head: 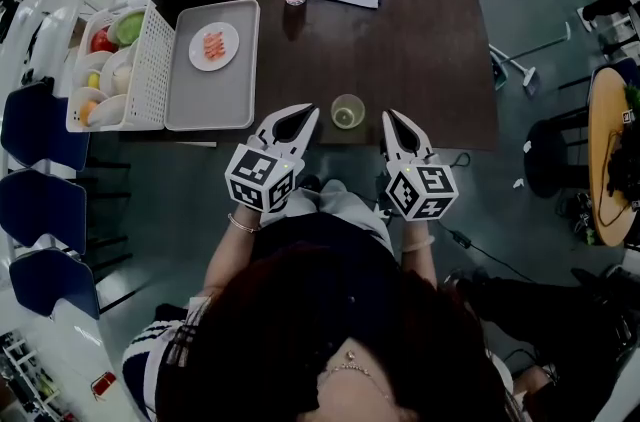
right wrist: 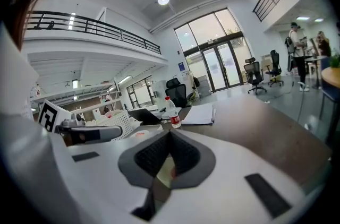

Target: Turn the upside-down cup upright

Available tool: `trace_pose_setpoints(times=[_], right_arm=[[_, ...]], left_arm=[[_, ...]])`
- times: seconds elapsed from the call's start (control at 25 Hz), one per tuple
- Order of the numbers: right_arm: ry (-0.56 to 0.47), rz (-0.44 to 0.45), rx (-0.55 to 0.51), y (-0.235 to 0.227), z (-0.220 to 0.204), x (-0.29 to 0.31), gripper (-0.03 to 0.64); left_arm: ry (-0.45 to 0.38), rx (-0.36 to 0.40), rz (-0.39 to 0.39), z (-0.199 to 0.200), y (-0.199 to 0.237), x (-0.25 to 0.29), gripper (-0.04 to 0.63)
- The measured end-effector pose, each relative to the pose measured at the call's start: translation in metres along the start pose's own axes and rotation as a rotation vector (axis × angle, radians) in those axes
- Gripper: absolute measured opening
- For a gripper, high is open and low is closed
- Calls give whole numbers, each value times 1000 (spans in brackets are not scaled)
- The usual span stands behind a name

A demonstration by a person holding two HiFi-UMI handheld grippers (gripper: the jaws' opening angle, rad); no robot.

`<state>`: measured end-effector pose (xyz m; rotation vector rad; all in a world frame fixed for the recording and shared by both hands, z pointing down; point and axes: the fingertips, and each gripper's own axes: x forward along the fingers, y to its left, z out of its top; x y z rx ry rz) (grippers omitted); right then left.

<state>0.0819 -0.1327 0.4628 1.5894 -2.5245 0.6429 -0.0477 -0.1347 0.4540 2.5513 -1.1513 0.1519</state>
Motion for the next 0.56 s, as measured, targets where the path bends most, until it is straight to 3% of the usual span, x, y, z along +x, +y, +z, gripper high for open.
trace_pose_setpoints(times=[0.24, 0.56], right_arm=[[15, -5, -14, -1, -1, 0, 17], [41, -1, -57, 3, -5, 0, 17]], left_arm=[[-10, -22, -25, 2, -5, 1, 3], [-93, -100, -49, 15, -3, -2, 3]])
